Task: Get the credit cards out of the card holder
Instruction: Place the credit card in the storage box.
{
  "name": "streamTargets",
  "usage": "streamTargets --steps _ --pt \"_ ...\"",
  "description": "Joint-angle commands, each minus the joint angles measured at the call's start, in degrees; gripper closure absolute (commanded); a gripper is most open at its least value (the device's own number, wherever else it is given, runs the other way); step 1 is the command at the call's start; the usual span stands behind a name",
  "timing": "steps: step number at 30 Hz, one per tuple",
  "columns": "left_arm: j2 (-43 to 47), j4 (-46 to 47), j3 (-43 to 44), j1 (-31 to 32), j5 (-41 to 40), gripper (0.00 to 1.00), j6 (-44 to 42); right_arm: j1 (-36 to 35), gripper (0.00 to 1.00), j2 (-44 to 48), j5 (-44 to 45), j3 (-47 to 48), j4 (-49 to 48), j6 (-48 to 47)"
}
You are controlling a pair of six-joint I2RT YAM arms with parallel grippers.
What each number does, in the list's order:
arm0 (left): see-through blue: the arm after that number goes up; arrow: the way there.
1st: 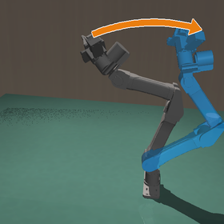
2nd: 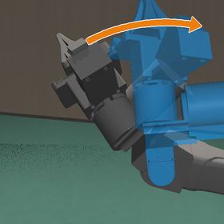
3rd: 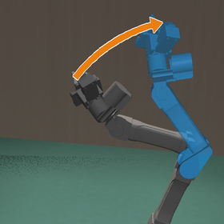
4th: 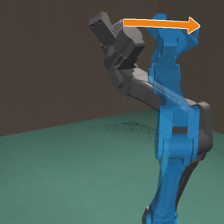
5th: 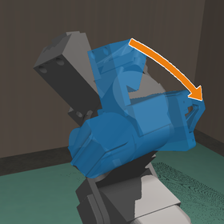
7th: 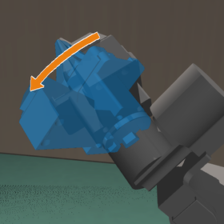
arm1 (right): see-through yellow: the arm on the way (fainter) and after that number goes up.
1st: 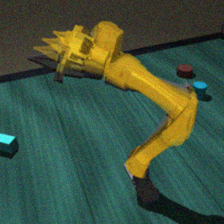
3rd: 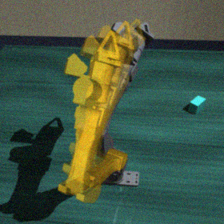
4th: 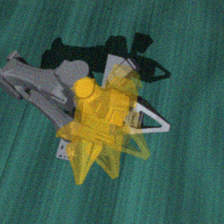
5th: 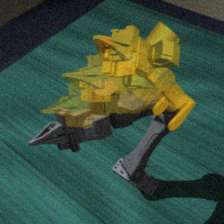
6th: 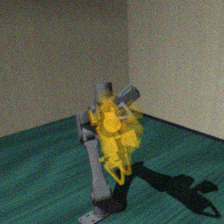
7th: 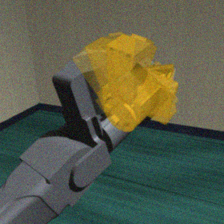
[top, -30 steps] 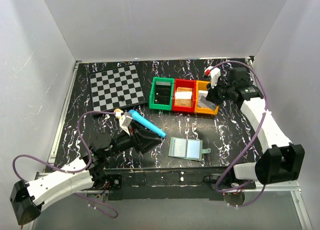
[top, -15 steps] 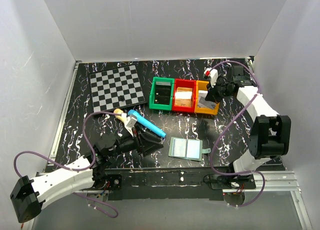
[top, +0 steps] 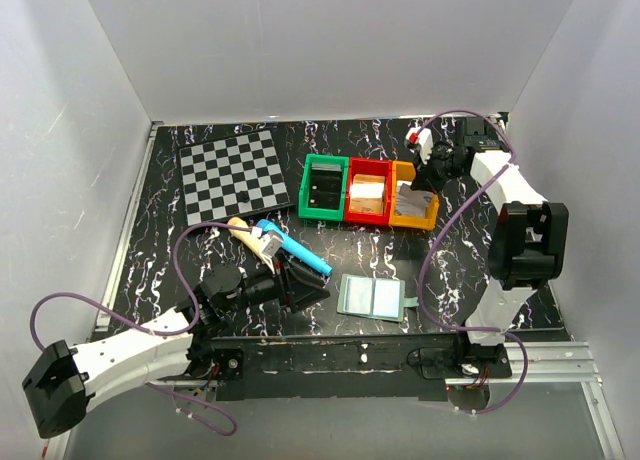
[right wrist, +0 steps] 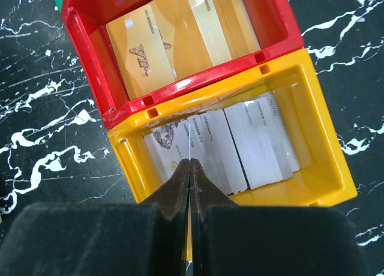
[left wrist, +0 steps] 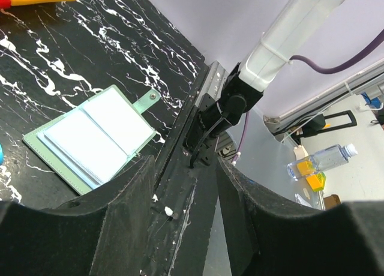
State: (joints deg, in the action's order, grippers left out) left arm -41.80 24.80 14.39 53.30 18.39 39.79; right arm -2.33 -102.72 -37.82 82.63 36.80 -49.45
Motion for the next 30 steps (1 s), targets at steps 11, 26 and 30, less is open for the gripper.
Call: streamTargets --steps 11,26,30 --pt "-1.9 1.0 0.6 -0.3 1.3 0.56 -0.2 -1.4 0.99 -5.4 -0.9 3.9 6.9 -10.8" --pt "-2.5 0.8 0.0 -0.3 1.5 0.55 -0.4 -4.6 0.99 -8.8 6.6 5.7 8.4 -12.5" --pt "-1.4 0.5 -0.6 -0.3 0.9 0.54 -0.3 -5.1 0.99 -9.3 7.3 6.1 8.2 -12.1"
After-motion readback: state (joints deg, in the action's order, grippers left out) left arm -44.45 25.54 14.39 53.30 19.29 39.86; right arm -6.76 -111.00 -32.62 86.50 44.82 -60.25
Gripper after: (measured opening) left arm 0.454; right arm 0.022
